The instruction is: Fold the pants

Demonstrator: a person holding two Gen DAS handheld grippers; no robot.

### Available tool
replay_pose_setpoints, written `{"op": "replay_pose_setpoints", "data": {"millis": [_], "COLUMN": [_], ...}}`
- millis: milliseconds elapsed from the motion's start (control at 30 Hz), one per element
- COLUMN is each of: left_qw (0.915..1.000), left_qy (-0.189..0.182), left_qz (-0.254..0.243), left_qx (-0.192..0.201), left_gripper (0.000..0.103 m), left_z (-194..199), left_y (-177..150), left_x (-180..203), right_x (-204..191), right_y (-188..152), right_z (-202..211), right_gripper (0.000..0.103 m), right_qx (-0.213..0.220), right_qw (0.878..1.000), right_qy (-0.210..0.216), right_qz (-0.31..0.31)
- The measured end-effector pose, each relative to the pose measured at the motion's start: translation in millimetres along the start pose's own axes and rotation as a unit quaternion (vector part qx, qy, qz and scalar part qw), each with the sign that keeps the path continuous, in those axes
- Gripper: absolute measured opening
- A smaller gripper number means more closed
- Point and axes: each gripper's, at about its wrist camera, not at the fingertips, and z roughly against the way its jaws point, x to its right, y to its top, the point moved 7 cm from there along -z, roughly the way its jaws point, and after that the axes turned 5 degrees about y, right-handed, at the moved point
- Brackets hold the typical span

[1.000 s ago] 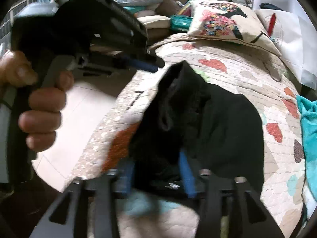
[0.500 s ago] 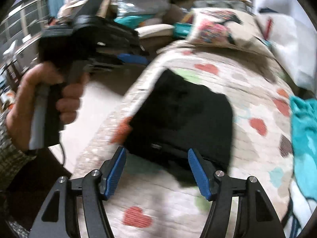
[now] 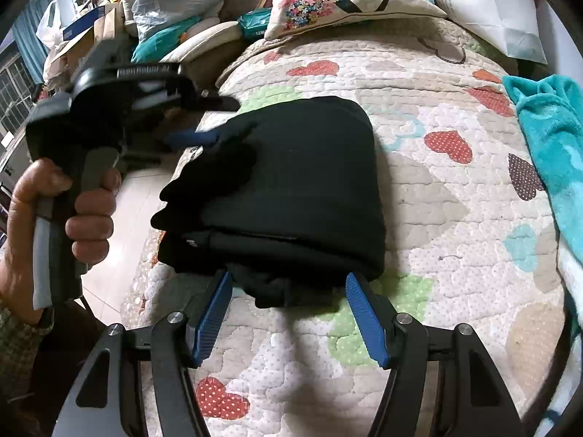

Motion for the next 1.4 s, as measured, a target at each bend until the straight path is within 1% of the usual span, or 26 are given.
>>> {"op": "replay_pose_setpoints", "data": {"millis": [133,200,333,400,467,600,667,733,867,967,1033,1133,1400], "left_qw": [0.9998,0.9989,0.996,0.9951,0.9948,0.9947,0.9951,0.9953,0.9951,0.9914,0.9889,0.9889,0.9872], "left_qy": [-0.013,-0.023,-0.008,-0.003,0.008,0.016,0.022,0.032,0.036,0.052,0.064,0.066,0.1], "left_qz": [0.012,0.042,0.088,0.099,0.1,0.09,0.074,0.049,-0.012,-0.067,-0.088,-0.088,-0.06], "left_qx": [-0.001,-0.003,-0.004,0.0,0.015,0.046,0.062,0.077,0.091,0.1,0.101,0.1,0.109], "left_gripper": [0.048,0.048,0.048,0.048,0.048,0.048,0.048,0.048,0.048,0.048,0.048,0.049,0.049], "left_z": [5,12,16,21,32,50,57,62,65,64,62,62,66], "left_y": [-6,-9,-12,-12,-11,-6,-5,-5,-10,-15,-19,-24,-28], "left_x": [-7,-18,-41,-50,-57,-56,-50,-40,-11,11,17,16,-7], "right_x": [9,13,23,26,28,33,36,40,44,45,43,41,38], "right_y": [-1,0,4,6,9,15,17,20,21,20,19,22,50], "right_z": [1,5,14,18,22,34,39,42,43,41,39,37,40], "right_gripper": [0.07,0.07,0.07,0.07,0.07,0.07,0.07,0.07,0.07,0.07,0.07,0.07,0.07], "right_qx": [0.002,0.006,0.02,0.025,0.03,0.046,0.053,0.056,0.057,0.054,0.05,0.049,0.056], "right_qw": [1.0,1.0,0.999,0.999,0.999,0.997,0.997,0.997,0.996,0.996,0.996,0.996,0.997], "right_qy": [0.0,0.0,-0.003,-0.003,-0.004,-0.008,-0.011,-0.014,-0.013,-0.015,-0.016,-0.014,-0.017], "right_qz": [-0.017,-0.023,-0.035,-0.041,-0.045,-0.054,-0.055,-0.06,-0.073,-0.071,-0.07,-0.067,-0.049]}}
